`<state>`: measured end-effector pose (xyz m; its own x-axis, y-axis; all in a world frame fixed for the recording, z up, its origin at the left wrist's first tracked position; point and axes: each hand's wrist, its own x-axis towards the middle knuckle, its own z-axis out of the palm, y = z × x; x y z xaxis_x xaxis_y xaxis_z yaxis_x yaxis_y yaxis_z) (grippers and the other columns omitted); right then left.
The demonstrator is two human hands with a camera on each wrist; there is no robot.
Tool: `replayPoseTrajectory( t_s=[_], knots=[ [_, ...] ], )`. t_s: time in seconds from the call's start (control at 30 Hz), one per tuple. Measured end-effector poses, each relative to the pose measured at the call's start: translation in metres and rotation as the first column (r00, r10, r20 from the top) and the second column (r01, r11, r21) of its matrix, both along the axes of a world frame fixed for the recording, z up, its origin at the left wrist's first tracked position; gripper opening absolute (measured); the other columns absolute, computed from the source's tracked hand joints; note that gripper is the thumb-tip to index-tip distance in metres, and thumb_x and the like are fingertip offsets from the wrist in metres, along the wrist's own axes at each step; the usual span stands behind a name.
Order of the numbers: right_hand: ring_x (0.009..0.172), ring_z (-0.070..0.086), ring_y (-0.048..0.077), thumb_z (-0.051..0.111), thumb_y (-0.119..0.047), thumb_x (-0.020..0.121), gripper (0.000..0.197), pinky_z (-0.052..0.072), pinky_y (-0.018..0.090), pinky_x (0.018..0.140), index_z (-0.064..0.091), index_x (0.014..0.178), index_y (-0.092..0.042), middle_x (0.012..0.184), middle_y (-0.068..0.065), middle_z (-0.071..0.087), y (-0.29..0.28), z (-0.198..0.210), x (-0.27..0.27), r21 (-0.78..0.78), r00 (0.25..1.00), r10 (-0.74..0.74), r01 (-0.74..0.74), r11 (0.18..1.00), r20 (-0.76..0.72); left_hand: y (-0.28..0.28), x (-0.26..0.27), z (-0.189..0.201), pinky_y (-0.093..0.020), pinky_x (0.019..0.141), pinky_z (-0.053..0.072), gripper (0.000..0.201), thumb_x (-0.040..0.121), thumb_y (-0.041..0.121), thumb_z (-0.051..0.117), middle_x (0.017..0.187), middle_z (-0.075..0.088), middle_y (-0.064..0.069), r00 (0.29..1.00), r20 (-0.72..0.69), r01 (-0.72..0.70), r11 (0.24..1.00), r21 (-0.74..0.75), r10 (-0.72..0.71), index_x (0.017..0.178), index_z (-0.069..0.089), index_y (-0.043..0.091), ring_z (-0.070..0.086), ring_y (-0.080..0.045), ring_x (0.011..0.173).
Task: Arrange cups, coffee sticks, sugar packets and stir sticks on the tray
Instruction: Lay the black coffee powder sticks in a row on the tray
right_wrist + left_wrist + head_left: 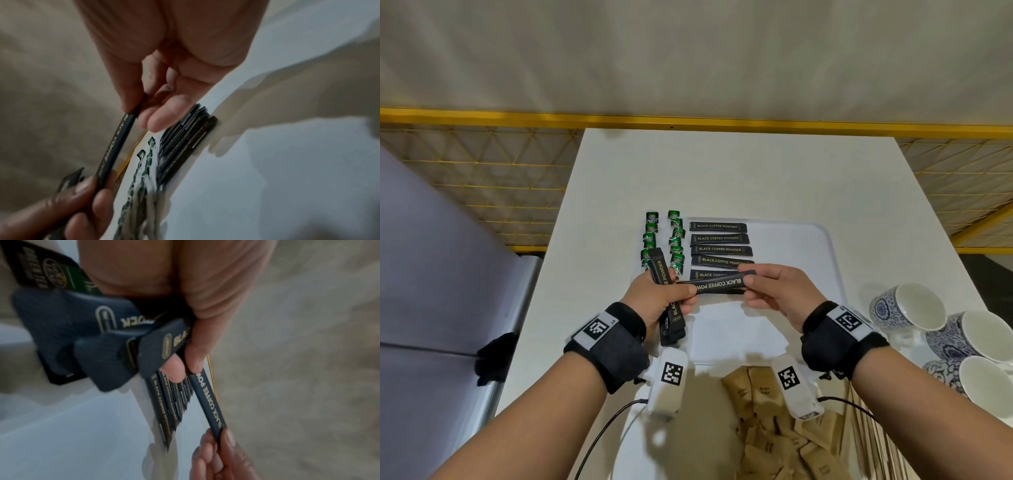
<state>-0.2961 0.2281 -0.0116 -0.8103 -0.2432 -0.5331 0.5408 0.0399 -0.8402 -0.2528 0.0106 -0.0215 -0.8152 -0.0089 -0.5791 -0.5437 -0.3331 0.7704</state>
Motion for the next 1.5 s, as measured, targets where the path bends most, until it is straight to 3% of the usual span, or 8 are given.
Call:
replayPoseTrajectory(
  t_s=[0.33,0.53,0.6,0.8,0.93,1.23,1.37,1.5],
  knots=[
    [0.071,0.070,0.013,0.056,-0.013,0.094,0.007,0.059,0.024,0.066,0.061,0.096,-0.009,0.084,0.009,0.074,-0.025,0.002,-0.003,-0.180,0.994,-0.079,0.091,0.979,0.075,0.013,0.003,0.003,-0.028,0.050,0.055,0.033,0.077,-0.008,0.071,0.077,0.067,-0.016,0.995,0.044,0.092,0.996,0.006,-0.092,0.071,0.046,0.015,0.068,-0.024,0.065],
    [0.048,0.056,0.004,0.045,-0.011,0.098,0.025,0.048,0.018,0.050,0.066,0.105,-0.023,0.067,0.001,0.061,-0.023,0.011,0.000,0.275,0.937,0.332,-0.294,0.915,-0.105,0.005,-0.001,0.003,-0.029,0.054,0.055,0.034,0.077,-0.007,0.070,0.067,0.062,-0.016,0.999,-0.022,-0.036,0.998,0.055,0.037,0.066,0.046,0.015,0.060,-0.027,0.063],
    [0.060,0.058,0.006,0.051,-0.013,0.096,0.026,0.052,0.018,0.060,0.070,0.104,-0.028,0.075,0.000,0.066,-0.022,0.006,0.006,0.340,0.894,0.432,-0.372,0.864,-0.119,0.005,-0.001,0.003,-0.028,0.053,0.055,0.034,0.077,-0.011,0.068,0.068,0.061,-0.018,0.998,-0.016,-0.056,0.997,0.047,0.057,0.069,0.045,0.013,0.061,-0.027,0.059],
    [0.067,0.054,0.005,0.076,-0.012,0.078,0.026,0.045,0.016,0.071,0.072,0.091,-0.035,0.070,-0.010,0.059,-0.008,-0.009,0.011,0.367,0.903,0.402,-0.326,0.871,-0.150,0.003,0.001,-0.007,-0.025,0.052,0.057,0.034,0.077,-0.015,0.066,0.073,0.056,-0.016,0.994,0.046,-0.101,0.995,-0.022,0.102,0.074,0.045,0.012,0.063,-0.026,0.062],
    [0.063,0.054,0.006,0.065,-0.011,0.088,0.024,0.047,0.016,0.061,0.071,0.091,-0.033,0.069,-0.007,0.063,0.001,-0.012,0.008,0.358,0.931,0.341,-0.278,0.891,-0.126,-0.001,0.000,-0.005,-0.029,0.052,0.051,0.035,0.080,-0.014,0.062,0.058,0.056,-0.015,0.993,0.041,-0.114,0.994,-0.002,0.114,0.074,0.040,0.013,0.054,-0.024,0.052],
    [0.072,0.057,0.004,0.066,-0.022,0.087,0.007,0.043,0.018,0.073,0.072,0.087,-0.027,0.072,-0.015,0.060,-0.007,-0.021,0.002,0.669,0.848,0.498,-0.264,0.694,-0.181,-0.005,-0.005,0.001,-0.028,0.047,0.048,0.036,0.083,-0.013,0.059,0.058,0.051,-0.016,0.985,0.052,-0.170,0.984,0.053,0.167,0.075,0.039,0.015,0.051,-0.022,0.046],
    [0.078,0.053,0.008,0.066,-0.038,0.084,0.005,0.044,0.027,0.070,0.066,0.084,-0.033,0.086,-0.011,0.054,-0.009,-0.013,0.001,0.878,0.780,0.593,-0.129,0.462,-0.198,-0.003,-0.003,-0.004,-0.027,0.046,0.046,0.035,0.082,-0.012,0.060,0.065,0.051,-0.020,0.988,0.045,-0.152,0.987,0.048,0.150,0.077,0.039,0.016,0.050,-0.023,0.047],
    [0.085,0.056,0.010,0.064,-0.028,0.086,0.005,0.044,0.024,0.075,0.068,0.088,-0.031,0.090,-0.012,0.053,-0.012,-0.009,0.001,0.854,0.710,0.675,-0.212,0.475,-0.200,-0.001,-0.001,-0.005,-0.025,0.044,0.046,0.035,0.083,-0.013,0.059,0.065,0.050,-0.019,0.988,0.037,-0.151,0.988,0.043,0.149,0.077,0.038,0.015,0.048,-0.023,0.046]
  ],
)
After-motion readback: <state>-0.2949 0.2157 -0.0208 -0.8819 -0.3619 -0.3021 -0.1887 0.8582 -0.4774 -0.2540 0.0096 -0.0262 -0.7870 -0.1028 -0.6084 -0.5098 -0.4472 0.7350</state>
